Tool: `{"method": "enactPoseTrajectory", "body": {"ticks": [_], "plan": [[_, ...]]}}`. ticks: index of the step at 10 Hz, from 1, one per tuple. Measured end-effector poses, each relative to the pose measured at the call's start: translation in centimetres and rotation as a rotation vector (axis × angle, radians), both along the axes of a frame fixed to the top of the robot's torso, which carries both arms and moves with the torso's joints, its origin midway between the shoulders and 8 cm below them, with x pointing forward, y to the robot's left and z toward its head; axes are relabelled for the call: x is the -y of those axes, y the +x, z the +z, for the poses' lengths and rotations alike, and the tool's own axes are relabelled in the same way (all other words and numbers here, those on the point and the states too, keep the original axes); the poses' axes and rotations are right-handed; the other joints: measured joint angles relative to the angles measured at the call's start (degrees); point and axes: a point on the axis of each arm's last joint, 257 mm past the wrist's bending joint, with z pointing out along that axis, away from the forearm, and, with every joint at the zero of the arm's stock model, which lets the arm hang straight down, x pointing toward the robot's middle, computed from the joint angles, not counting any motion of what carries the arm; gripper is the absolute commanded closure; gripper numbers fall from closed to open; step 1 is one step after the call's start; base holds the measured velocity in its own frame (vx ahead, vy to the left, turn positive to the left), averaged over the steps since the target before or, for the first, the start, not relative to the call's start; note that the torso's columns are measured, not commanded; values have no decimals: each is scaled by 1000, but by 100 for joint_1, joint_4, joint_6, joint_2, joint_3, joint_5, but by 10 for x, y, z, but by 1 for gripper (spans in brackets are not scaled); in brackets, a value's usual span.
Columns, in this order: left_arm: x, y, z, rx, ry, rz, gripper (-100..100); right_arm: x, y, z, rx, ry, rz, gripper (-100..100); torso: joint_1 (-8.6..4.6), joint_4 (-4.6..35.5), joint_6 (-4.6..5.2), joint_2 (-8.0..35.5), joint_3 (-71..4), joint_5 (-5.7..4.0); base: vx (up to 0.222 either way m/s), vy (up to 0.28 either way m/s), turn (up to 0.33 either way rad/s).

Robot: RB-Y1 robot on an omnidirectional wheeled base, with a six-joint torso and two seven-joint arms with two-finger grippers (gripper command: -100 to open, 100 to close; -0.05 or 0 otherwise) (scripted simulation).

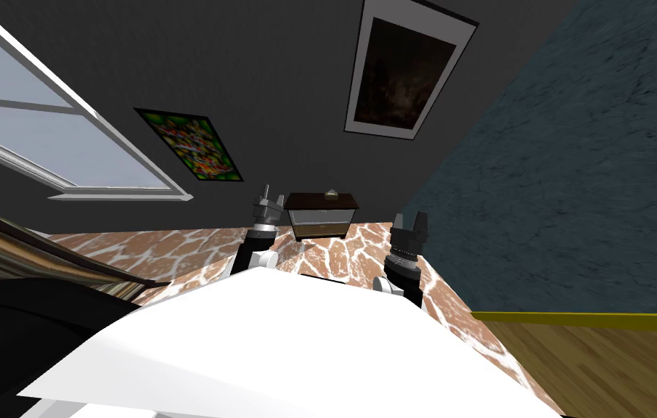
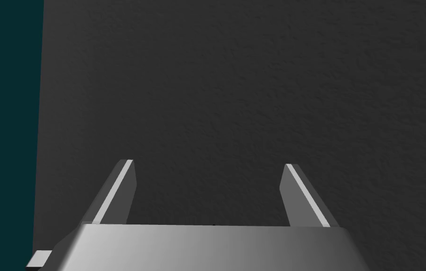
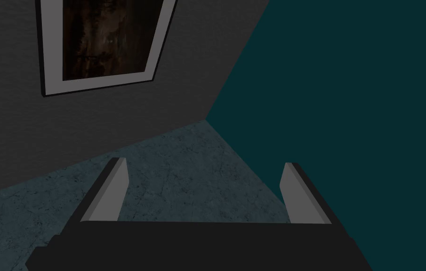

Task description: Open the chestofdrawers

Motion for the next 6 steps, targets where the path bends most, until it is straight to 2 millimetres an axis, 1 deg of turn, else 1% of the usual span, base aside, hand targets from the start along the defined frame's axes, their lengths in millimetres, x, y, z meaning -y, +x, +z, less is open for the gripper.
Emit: {"method": "enactPoseTrajectory", "body": {"ticks": [1,2,6], "plan": [[0,0,0,0,0,0,0,0,0,0,0,0,0,0,0,235,0,232,-467,0,0,0,0],[0,0,0,0,0,0,0,0,0,0,0,0,0,0,0,600,0,597,-1200,0,0,0,0],[0,0,0,0,0,0,0,0,0,0,0,0,0,0,0,2268,0,2269,-4536,0,0,0,0]]}}
